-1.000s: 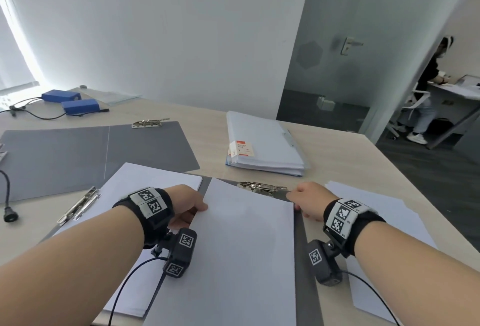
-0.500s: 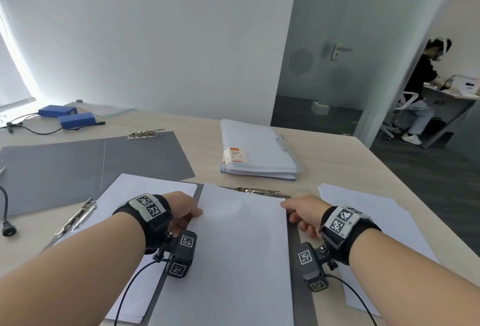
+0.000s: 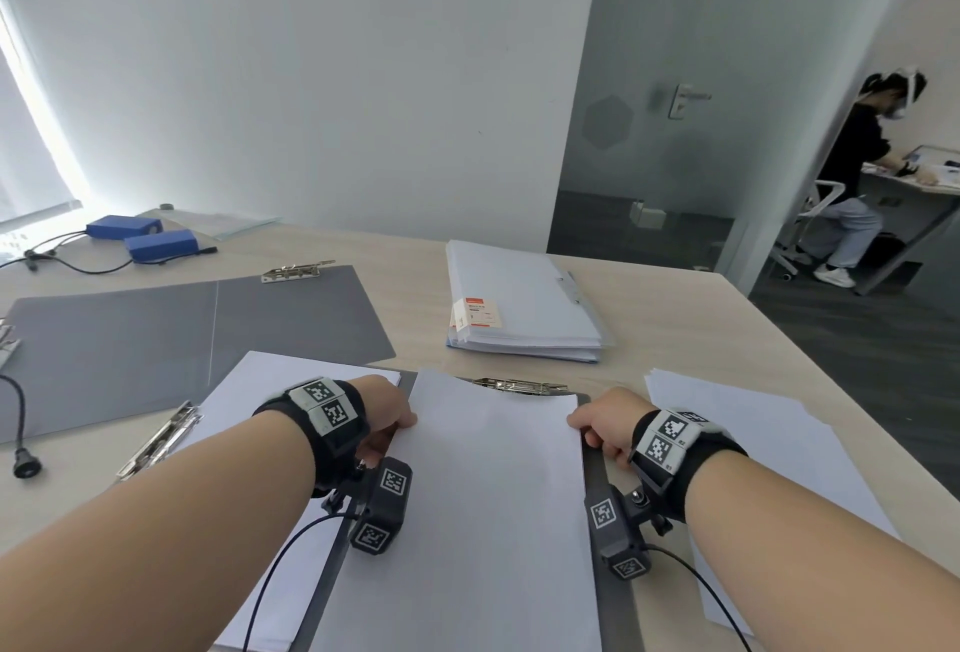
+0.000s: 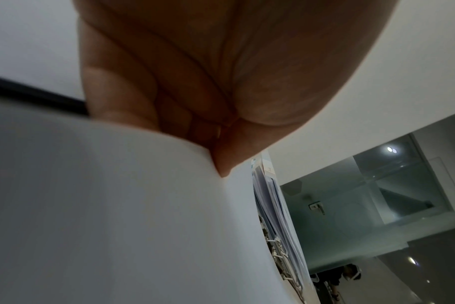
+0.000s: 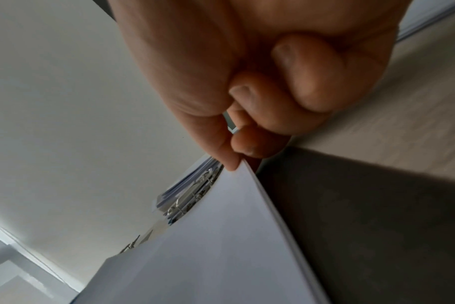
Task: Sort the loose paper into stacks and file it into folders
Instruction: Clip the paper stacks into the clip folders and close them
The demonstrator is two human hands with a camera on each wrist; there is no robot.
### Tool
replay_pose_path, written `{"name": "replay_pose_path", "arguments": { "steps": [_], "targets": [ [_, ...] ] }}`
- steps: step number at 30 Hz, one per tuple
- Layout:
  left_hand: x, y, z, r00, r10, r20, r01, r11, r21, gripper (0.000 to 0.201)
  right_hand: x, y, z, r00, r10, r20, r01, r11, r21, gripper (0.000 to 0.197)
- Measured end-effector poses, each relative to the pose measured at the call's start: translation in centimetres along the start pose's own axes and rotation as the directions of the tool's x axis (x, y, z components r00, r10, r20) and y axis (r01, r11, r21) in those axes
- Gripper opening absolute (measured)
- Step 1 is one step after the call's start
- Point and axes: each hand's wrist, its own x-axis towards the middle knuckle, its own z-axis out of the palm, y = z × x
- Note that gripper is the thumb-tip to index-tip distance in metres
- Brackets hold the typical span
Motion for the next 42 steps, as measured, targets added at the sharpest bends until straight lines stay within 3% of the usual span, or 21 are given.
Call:
{"name": "replay_pose_path", "arguments": {
  "steps": [6,13,16,19,24,30,42],
  "targets": [
    [-0.6,0.3,0.1,0.999,0.046,-0.019,-0.048,0.994,-0.102,0.024,0.5,-0.5,0.1,0.997,-0.006,-0.082,-0.007,0.986,-0.164,0.037],
    [-1.1,0.6,-0.2,0.983,0.142,-0.114,-0.161,0.969,-0.185,0.023,0.2,-0.7,0.2,0.996,-0.013,-0.084,-0.001,0.987,-0.163,0.032],
    [-1.3,0.9,-0.1,0.98,0.153,-0.126,-0.176,0.964,-0.201,0.024,0.2,-0.4,0.0,0.998,-0.027,-0.06,0.021,0.995,-0.093,0.023],
    [-1.5,1.0,0.1,0.978,0.164,-0.127,-0.188,0.958,-0.217,0.025,0.0,0.1,0.0,0.996,-0.016,-0.089,0.024,0.995,0.095,0.02],
    [-1.7,0.9,0.6,0.97,0.175,-0.171,-0.22,0.929,-0.298,0.009,-0.3,0.0,-0.2,0.994,-0.009,-0.109,0.042,0.951,0.306,0.02],
    [-0.8,0.1,0.8,0.931,0.308,-0.198,-0.346,0.917,-0.199,0.012,-0.4,-0.2,-0.5,0.994,-0.027,-0.103,0.063,0.93,0.361,0.015],
    [-1.3,0.2,0.8,0.932,0.315,-0.182,-0.332,0.94,-0.077,0.017,-0.4,-0.1,-0.5,0.997,-0.034,-0.067,0.059,0.905,0.422,0.018]
  ]
}}
